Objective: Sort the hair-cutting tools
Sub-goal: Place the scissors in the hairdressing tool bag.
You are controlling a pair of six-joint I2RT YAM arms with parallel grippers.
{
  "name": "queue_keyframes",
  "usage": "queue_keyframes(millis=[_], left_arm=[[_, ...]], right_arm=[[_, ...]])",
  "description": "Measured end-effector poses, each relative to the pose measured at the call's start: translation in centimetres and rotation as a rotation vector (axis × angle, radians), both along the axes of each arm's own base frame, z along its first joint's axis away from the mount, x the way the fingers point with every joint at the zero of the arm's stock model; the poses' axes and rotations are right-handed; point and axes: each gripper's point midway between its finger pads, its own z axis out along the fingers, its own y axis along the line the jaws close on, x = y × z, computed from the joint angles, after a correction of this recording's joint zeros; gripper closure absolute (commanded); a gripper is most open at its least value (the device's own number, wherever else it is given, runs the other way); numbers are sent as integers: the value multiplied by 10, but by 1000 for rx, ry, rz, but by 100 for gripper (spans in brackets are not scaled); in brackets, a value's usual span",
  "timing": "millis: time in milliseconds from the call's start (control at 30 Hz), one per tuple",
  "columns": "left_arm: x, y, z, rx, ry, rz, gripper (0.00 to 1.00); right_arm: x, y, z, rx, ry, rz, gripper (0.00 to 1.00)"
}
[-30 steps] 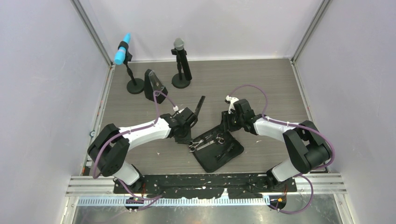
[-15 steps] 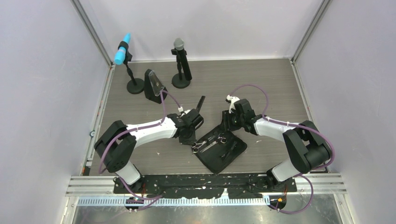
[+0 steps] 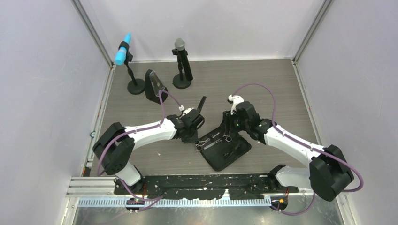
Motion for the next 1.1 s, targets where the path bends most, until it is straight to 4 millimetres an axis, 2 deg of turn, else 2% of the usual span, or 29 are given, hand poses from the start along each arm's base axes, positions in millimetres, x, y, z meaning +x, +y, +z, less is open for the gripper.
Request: queue_keyframes(millis=[100, 333, 500, 800, 1100], left_arm=[[0, 1, 1, 0, -5, 2, 98], [-1, 3, 0, 4, -3, 1, 98], [-3, 5, -2, 9, 1, 2, 98], [-1, 8, -11, 5, 22, 18, 98], [-1, 10, -18, -6, 52, 28, 98]], right_arm=[[-12, 8, 4, -9, 5, 18, 50], [-44, 34, -7, -86, 63, 93, 54], [-49, 55, -20, -139, 87, 138, 58], [-54, 60, -56, -224, 135, 180, 61], [-46, 69, -67, -248, 115, 214, 60]])
